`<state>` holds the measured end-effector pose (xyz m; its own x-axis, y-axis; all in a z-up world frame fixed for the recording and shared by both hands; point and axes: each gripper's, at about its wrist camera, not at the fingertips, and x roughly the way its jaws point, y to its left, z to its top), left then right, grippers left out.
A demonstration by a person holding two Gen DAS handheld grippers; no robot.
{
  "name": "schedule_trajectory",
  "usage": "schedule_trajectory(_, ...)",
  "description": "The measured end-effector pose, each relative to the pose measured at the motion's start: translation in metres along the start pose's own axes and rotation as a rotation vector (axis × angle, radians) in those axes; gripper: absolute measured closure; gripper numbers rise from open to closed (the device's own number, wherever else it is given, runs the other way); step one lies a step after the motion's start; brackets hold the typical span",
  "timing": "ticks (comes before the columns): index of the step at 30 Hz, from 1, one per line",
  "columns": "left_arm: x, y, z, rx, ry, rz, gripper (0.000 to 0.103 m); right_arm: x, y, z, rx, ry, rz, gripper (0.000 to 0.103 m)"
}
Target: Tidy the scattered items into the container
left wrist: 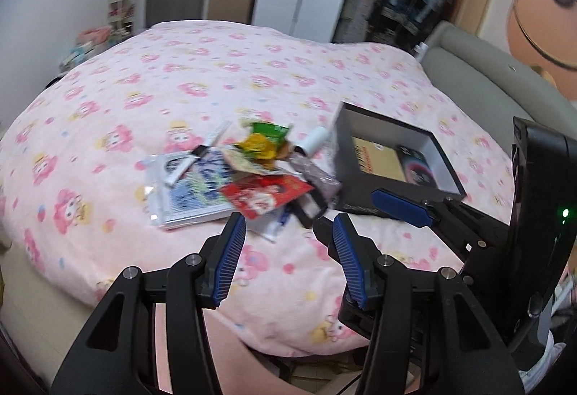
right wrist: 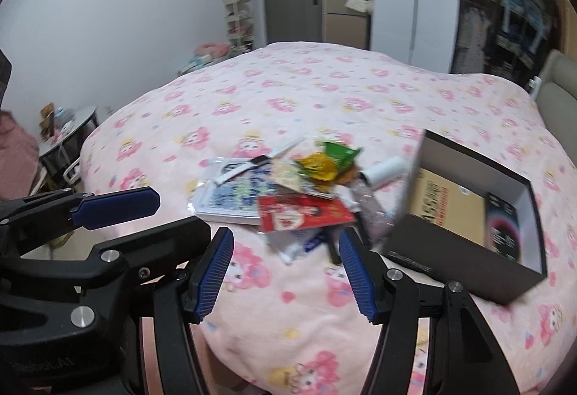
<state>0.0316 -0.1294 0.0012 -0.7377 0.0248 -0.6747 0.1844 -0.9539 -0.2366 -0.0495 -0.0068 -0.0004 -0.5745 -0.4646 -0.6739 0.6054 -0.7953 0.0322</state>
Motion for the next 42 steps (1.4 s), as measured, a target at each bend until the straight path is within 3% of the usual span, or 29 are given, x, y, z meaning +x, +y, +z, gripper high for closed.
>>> schedule_trajectory(7,-0.017,0.049,-0.003,-0.089,-0.03,0.064,0.051,0.022,0.044,0.016,-0.067,0.013,0.083,0.046)
schedule_trajectory(16,-0.004,0.096,-0.007,-0.205,-0.04,0.1,0.049,0.058,0.08,0.027,-0.11,0.057,0.126,0.046)
schedule_trajectory(42,0.095,0.155,-0.015,-0.371,0.104,0.037,0.048,0.164,0.079,0.024,-0.121,0.249,0.085,0.046)
